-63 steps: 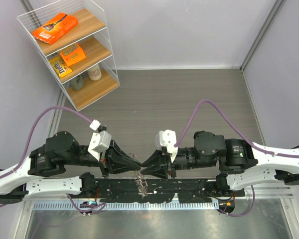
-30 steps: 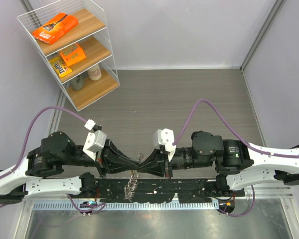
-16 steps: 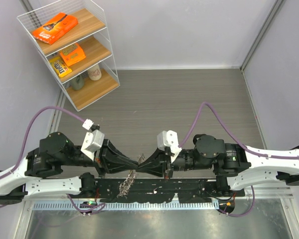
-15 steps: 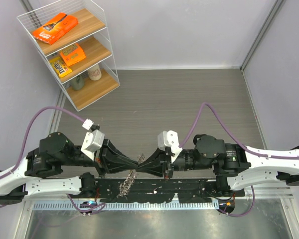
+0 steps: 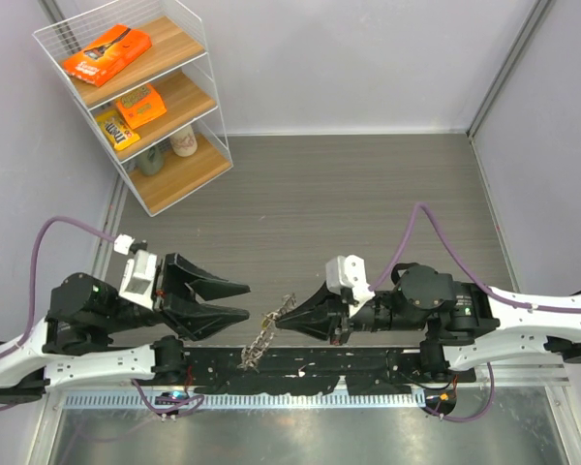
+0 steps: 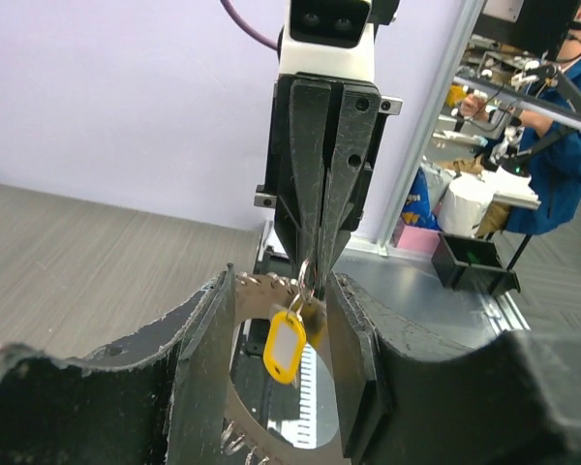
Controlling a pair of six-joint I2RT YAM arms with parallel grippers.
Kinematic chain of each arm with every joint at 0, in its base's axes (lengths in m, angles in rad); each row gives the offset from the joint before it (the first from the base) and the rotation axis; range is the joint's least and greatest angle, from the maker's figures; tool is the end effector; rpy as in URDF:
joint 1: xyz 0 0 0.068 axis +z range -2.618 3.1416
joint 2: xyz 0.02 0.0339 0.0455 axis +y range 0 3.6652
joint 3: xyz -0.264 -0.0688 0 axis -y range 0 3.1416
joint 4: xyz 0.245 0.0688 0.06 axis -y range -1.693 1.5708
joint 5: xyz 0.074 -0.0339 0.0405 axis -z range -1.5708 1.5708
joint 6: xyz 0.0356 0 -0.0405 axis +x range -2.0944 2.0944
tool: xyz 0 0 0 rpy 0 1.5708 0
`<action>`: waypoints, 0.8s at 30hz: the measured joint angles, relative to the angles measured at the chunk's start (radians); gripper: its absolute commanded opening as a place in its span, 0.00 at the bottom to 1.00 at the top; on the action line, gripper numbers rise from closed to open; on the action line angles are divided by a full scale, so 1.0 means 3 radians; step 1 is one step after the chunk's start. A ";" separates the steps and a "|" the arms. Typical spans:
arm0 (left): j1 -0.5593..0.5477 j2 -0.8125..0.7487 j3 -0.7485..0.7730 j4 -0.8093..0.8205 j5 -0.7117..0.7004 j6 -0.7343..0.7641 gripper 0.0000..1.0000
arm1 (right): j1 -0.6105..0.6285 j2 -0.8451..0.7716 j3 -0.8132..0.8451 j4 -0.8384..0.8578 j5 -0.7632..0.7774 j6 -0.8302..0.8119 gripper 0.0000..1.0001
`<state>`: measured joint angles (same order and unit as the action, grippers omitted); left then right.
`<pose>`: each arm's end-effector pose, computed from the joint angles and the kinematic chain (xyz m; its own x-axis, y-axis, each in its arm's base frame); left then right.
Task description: Put the keys on the keyring
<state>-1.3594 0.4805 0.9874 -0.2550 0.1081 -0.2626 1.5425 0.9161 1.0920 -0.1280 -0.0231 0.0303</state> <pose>0.0124 -0.0760 0.4342 -0.2075 -0.2630 -0.9422 0.9735 0.0395 -0.2254 0.0048 0.1994 0.4301 -0.0289 0.0480 -0.9984 -0.9996 0.0038 0.0292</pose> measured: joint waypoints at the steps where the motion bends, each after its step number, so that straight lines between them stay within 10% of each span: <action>1: 0.0000 -0.0053 -0.0055 0.0071 -0.0013 0.0000 0.48 | 0.0001 -0.0028 0.0000 0.0000 0.0006 -0.0010 0.06; 24: 0.0000 0.0074 -0.0318 0.0676 0.0254 0.0057 0.47 | 0.0009 -0.0070 0.0148 -0.0028 -0.0055 -0.0235 0.06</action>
<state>-1.3594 0.5026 0.8921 -0.0521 0.1844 -0.2455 1.5452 0.8951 1.1362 -0.1364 -0.0395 -0.0402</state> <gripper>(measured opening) 0.493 0.066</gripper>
